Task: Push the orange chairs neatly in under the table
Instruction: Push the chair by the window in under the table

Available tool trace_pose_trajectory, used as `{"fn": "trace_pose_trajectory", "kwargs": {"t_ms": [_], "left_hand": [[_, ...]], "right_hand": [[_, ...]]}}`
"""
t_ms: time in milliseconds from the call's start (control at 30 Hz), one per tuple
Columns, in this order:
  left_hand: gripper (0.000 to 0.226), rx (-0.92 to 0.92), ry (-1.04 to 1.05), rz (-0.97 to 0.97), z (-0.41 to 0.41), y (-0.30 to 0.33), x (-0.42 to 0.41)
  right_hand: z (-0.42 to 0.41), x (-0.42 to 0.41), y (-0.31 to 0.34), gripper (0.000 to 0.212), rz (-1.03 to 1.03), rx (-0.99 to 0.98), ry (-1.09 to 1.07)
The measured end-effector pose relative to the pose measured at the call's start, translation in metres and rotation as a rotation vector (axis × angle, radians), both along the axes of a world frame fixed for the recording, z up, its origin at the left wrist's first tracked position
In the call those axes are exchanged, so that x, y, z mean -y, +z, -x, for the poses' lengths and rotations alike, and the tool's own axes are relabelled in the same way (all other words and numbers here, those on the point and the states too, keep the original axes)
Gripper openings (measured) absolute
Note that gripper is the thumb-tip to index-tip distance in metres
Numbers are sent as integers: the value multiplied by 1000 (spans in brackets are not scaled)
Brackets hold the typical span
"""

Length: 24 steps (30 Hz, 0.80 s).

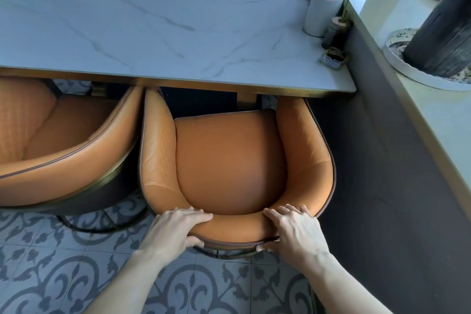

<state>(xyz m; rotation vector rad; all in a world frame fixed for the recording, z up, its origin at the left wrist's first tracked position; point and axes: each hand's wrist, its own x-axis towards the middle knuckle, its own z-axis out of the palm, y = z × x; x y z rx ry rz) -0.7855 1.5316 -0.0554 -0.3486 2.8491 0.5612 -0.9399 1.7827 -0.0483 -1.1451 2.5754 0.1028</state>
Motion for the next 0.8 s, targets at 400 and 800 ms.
{"fn": "trace_pose_trajectory", "kwargs": {"t_ms": [400,800], "left_hand": [[69,3,-70,-14,16,2,62],[65,-24,-153,-42,-4,-3,119]], "right_hand": [[-1,55,3,96,-60,6,-58],[-45,105,7,95,-99,-5,-158]]}}
